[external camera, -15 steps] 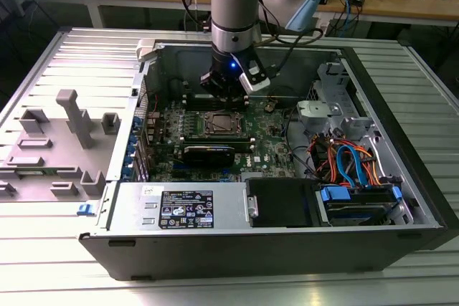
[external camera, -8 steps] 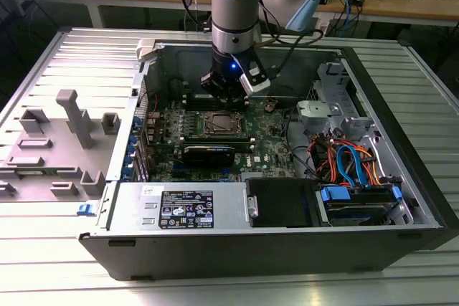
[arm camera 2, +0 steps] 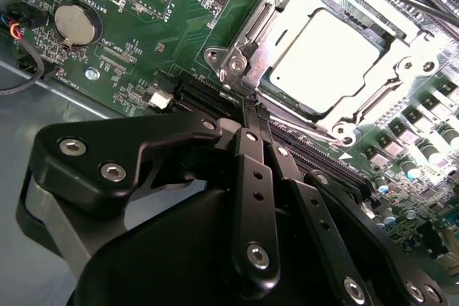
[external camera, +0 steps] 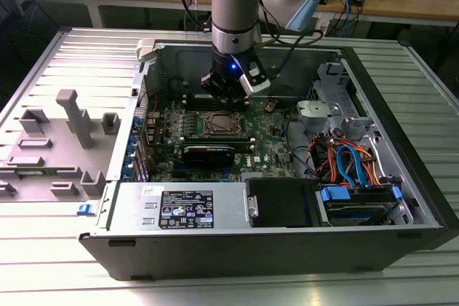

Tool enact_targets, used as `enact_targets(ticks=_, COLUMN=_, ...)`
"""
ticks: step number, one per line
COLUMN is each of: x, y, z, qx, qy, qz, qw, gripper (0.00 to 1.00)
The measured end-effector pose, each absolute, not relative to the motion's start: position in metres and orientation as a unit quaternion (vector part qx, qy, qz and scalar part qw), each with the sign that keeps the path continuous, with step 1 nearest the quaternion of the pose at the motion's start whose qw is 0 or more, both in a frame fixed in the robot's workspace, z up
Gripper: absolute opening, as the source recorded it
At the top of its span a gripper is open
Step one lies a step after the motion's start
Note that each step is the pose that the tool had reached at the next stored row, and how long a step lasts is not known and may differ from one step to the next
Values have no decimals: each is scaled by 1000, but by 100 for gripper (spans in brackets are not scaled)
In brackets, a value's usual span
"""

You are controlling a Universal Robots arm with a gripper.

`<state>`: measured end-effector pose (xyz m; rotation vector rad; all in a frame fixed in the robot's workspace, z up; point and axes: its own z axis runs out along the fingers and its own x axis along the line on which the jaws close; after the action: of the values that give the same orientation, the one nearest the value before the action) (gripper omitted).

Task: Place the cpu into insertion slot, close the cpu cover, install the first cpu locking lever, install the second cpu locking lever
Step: 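Install the first cpu locking lever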

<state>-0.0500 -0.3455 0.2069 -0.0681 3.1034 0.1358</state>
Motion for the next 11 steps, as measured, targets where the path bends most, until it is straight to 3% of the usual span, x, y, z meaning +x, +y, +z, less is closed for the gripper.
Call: enact_targets(ticks=11, x=-48, y=-345, z=206, qx=-22, qy=999, qz=31, qw=17, gripper=11)
